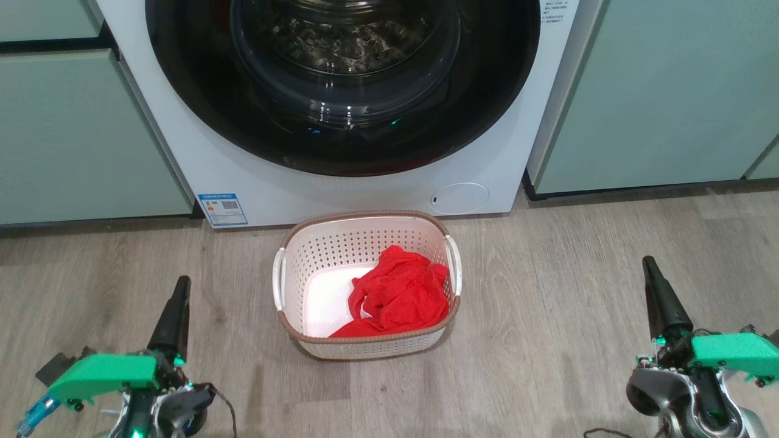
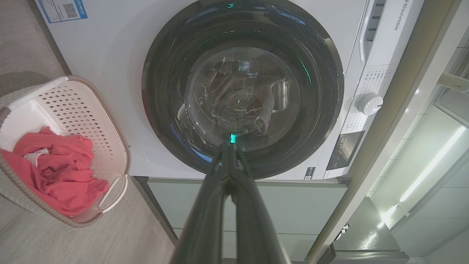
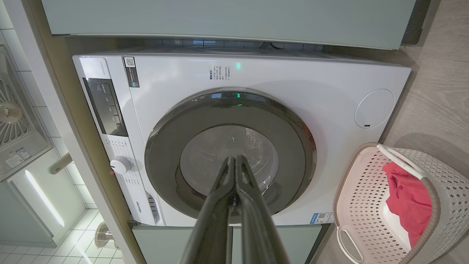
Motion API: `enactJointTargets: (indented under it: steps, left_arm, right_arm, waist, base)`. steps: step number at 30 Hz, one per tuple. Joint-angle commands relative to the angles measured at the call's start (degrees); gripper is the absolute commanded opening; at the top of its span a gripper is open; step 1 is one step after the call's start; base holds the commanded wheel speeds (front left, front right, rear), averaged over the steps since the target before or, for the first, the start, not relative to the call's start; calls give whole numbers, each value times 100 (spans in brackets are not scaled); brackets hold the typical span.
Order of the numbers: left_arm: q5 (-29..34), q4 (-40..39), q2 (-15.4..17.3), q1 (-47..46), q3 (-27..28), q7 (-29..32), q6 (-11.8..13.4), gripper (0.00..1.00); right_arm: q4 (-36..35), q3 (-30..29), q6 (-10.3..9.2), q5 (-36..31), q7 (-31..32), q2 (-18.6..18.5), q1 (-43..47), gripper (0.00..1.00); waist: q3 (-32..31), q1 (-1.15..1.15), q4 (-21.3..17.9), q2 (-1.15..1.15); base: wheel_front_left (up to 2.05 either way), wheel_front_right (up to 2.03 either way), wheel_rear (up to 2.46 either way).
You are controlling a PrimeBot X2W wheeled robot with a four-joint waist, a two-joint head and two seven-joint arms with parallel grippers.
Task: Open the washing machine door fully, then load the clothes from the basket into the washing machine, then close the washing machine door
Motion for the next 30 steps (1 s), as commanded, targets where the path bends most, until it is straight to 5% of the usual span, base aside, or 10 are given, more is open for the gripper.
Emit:
enactJointTargets:
  steps: [1, 7, 8, 30]
  left_arm:
    - [46, -169, 36, -279, 192, 46, -53, 0]
    - [47, -169, 35, -279, 193, 46, -53, 0]
    - [1, 23, -2, 2, -1, -4, 9, 100]
    - [384, -96, 96, -162, -147, -351, -1, 100]
  right_arm:
    - [-186, 99, 0, -21, 38, -61, -304, 0]
    - [-186, 99, 0, -21, 38, -61, -304, 0]
    - [22, 2, 0, -1, -1, 4, 1, 100]
    - [-61, 221, 0, -466, -349, -123, -134, 100]
  waist:
    - [0, 0, 0, 0]
    - [0, 0, 0, 0]
    - [0, 0, 0, 0]
    - [21, 0, 12, 0]
  base:
    - [0, 0, 0]
    - [0, 0, 0]
    - [0, 0, 0]
    - [0, 0, 0]
